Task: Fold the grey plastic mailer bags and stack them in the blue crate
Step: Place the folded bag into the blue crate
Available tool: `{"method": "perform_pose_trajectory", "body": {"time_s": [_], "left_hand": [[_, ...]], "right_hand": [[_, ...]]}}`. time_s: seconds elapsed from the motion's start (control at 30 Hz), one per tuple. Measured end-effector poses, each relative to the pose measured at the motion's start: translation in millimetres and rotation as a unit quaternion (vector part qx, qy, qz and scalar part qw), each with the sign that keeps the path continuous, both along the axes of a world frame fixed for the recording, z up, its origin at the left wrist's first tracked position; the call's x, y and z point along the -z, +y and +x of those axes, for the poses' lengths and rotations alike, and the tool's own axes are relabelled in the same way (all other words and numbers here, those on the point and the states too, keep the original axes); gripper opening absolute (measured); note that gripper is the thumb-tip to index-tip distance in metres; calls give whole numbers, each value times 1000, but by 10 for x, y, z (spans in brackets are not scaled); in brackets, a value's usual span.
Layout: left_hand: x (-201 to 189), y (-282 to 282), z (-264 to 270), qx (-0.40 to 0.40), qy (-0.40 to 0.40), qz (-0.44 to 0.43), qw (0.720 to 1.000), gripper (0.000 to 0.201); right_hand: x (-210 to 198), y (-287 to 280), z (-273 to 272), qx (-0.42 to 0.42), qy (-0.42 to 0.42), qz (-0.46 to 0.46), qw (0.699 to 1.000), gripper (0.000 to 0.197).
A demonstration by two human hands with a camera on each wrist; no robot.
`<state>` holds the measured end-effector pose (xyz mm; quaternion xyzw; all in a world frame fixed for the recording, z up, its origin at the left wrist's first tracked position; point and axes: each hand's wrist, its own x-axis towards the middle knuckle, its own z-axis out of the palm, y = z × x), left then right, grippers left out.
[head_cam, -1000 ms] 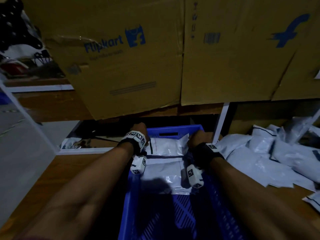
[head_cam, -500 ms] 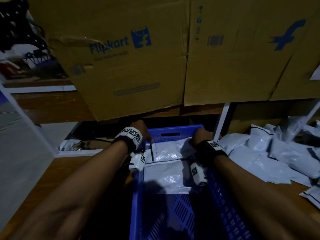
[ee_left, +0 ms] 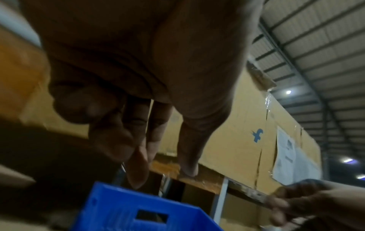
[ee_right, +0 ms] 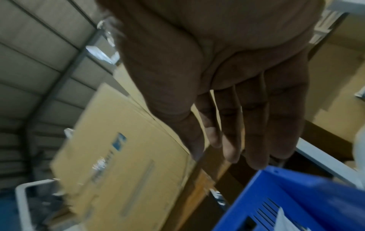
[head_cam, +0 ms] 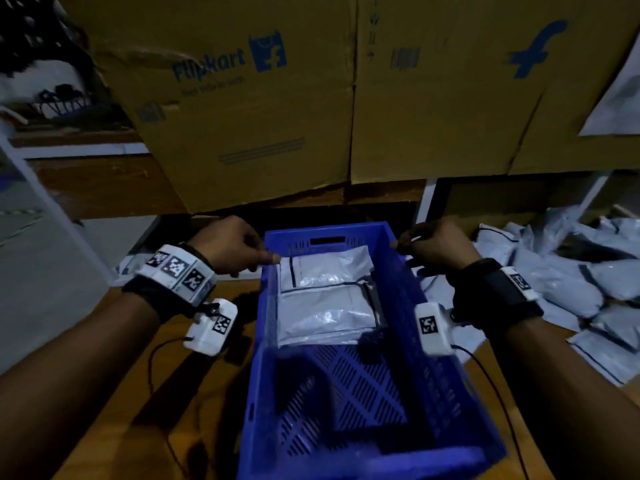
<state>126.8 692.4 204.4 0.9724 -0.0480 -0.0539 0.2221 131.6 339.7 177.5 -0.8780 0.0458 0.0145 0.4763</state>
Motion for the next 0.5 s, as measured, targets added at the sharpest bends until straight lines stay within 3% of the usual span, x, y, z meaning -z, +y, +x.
{"method": "perform_pose_trajectory", "body": {"time_s": [0.17,0.3,0.5], "left_hand": [[-459,-339,-890,-48,-24,34,998,41],[-701,-1157,-1700,-43,-67,-7,997,48],[-384,-2673,-2247,41,-101,-64,992,38]], "right_hand": [[-144,-543,-568,-38,-31,19,999,24],[-77,-1252,-1148,-60,-44,20,997,22],[287,-2358,-1772,-39,-29,-19,999,24]]}}
